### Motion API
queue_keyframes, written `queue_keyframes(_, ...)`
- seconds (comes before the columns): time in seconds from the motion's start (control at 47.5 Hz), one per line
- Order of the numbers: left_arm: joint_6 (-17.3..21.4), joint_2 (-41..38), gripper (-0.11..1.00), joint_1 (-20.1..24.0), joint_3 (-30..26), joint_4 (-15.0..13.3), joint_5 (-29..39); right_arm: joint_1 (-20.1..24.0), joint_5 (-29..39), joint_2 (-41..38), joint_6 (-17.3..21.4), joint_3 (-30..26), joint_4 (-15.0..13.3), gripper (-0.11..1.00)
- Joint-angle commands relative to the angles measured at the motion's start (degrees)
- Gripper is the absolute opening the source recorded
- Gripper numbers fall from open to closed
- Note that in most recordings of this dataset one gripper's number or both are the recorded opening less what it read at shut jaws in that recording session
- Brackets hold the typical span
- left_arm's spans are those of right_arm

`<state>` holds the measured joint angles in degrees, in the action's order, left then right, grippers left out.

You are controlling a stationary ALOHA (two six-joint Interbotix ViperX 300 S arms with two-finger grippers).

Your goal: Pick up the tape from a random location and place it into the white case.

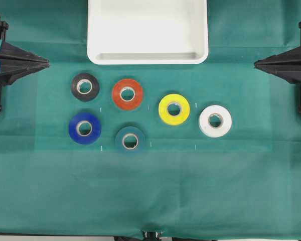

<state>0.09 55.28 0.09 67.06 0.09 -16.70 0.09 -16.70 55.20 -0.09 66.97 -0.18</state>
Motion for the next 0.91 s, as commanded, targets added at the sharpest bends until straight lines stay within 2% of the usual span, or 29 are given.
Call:
queue_keyframes(0.0,1.5,-0.1,0.02,0.4,-0.9,-0.3,0.7,-0.4,0.0,-0.4,0.2,-1.1,0.0,0.0)
queue_keyframes(0.211,2.1,0.4,0.02,0.4,-1.0,-0.3,1.4,-0.3,3.2,-0.4,0.3,-2.6,0.1,0.0)
queue_keyframes(0.568,1.8,0.4,0.02,0.4,-1.0,-0.8,1.6,-0.4,3.5,-0.4,0.0,-2.6,0.0,0.0)
queue_keyframes(0.758,0.1,0.3,0.02,0.4,-1.1,-0.8,1.5,-0.3,3.5,-0.4,-0.1,-2.6,-0.2,0.0)
queue_keyframes(0.821,-0.4,0.4,0.06,0.4,-1.1,-0.9,1.5,-0.4,3.7,-0.4,-0.2,-2.7,-0.2,0.0)
queue_keyframes(0.884,-0.7,0.4,0.16,0.4,-1.1,-0.8,1.1,-0.4,4.0,-0.4,-0.3,-2.6,-0.2,0.0)
